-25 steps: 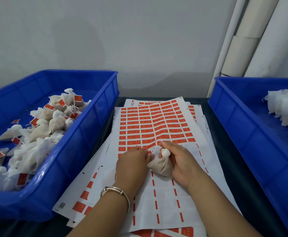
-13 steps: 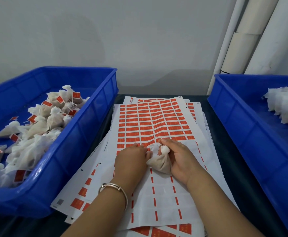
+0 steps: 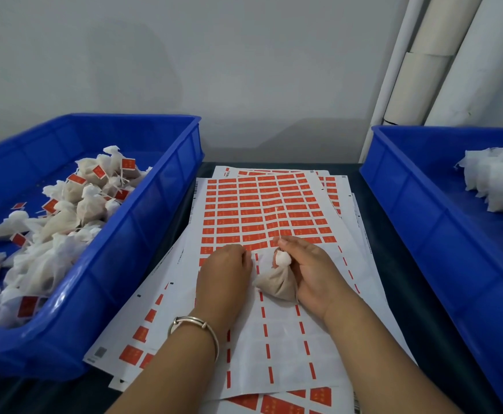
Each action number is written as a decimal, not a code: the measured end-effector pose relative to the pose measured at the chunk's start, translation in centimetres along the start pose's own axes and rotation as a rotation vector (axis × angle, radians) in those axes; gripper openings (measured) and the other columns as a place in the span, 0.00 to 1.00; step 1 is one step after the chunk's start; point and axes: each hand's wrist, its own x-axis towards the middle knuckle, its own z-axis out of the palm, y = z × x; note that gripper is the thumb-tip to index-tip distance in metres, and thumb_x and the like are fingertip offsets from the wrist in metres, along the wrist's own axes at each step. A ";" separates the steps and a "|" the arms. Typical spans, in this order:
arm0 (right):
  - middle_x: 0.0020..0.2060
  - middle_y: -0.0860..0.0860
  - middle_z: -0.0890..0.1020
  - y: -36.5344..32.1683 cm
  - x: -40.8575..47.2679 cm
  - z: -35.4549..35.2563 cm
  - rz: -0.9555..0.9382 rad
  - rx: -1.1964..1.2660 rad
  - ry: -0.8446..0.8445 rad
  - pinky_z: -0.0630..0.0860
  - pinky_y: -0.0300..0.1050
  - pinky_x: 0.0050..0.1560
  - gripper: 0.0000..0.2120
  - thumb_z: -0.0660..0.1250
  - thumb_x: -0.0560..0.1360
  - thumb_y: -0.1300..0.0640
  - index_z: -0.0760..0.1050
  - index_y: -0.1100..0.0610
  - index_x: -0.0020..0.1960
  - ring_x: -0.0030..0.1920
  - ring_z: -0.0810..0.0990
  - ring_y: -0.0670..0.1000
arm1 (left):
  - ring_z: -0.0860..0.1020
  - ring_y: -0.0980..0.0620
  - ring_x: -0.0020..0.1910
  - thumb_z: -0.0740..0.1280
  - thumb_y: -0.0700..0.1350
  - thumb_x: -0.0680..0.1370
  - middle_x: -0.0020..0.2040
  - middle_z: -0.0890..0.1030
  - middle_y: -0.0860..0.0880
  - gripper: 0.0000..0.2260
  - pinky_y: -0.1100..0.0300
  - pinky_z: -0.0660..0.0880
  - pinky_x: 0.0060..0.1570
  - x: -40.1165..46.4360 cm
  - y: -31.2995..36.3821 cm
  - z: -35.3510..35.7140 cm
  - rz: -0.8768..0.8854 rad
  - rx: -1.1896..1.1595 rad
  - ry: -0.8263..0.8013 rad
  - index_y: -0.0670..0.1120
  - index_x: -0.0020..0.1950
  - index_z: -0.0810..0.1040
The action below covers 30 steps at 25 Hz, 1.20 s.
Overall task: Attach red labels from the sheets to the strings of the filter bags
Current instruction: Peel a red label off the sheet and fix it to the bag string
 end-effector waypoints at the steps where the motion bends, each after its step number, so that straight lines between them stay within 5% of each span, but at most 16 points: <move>1: 0.48 0.47 0.85 -0.1 -0.1 0.1 -0.025 -0.084 0.024 0.79 0.53 0.56 0.05 0.68 0.75 0.55 0.82 0.50 0.48 0.53 0.82 0.53 | 0.72 0.59 0.32 0.61 0.52 0.79 0.36 0.73 0.59 0.07 0.72 0.65 0.36 0.0 0.0 -0.3 -0.071 -0.090 0.025 0.53 0.43 0.73; 5: 0.44 0.36 0.83 -0.8 -1.2 0.4 -0.214 -0.358 0.094 0.80 0.46 0.53 0.06 0.69 0.70 0.46 0.81 0.45 0.44 0.51 0.81 0.46 | 0.75 0.59 0.35 0.62 0.52 0.78 0.39 0.75 0.60 0.07 0.72 0.64 0.32 0.3 -0.4 -1.6 -0.275 -0.405 0.031 0.56 0.41 0.73; 9: 0.40 0.30 0.81 -2.0 -2.3 0.6 -0.438 -0.527 0.067 0.72 0.23 0.37 0.03 0.70 0.71 0.48 0.80 0.42 0.39 0.47 0.79 0.34 | 0.78 0.57 0.39 0.61 0.54 0.79 0.41 0.77 0.62 0.07 0.67 0.69 0.32 0.4 0.2 -3.1 -0.452 -0.699 0.033 0.58 0.41 0.75; 15: 0.34 0.39 0.83 -2.5 -3.7 1.6 -0.571 -0.595 -0.179 0.75 0.28 0.41 0.07 0.68 0.75 0.57 0.78 0.45 0.41 0.38 0.82 0.41 | 0.82 0.54 0.39 0.63 0.50 0.78 0.37 0.83 0.55 0.08 0.64 0.76 0.39 -0.3 1.2 -4.7 -0.455 -1.067 -0.062 0.53 0.42 0.81; 19: 0.36 0.41 0.84 -2.1 -4.0 1.9 -0.586 -0.558 -0.243 0.76 0.29 0.42 0.04 0.67 0.74 0.55 0.77 0.47 0.42 0.38 0.83 0.42 | 0.82 0.56 0.40 0.62 0.48 0.79 0.39 0.84 0.54 0.10 0.61 0.76 0.44 -0.8 1.5 -5.1 -0.348 -1.075 -0.185 0.52 0.43 0.82; 24: 0.40 0.38 0.81 -2.0 -3.1 1.4 -0.629 -0.634 -0.001 0.74 0.26 0.43 0.04 0.70 0.71 0.51 0.77 0.43 0.39 0.45 0.80 0.41 | 0.83 0.55 0.40 0.61 0.48 0.79 0.38 0.84 0.50 0.09 0.67 0.74 0.39 -1.3 2.0 -5.6 -0.316 -1.078 -0.394 0.47 0.47 0.80; 30: 0.38 0.33 0.81 -1.8 -2.3 0.9 -0.557 -0.589 0.067 0.71 0.22 0.40 0.09 0.69 0.75 0.57 0.78 0.45 0.39 0.45 0.79 0.35 | 0.82 0.55 0.36 0.60 0.49 0.79 0.35 0.84 0.51 0.08 0.58 0.70 0.44 -1.6 2.4 -5.7 -0.345 -1.030 -0.452 0.50 0.48 0.78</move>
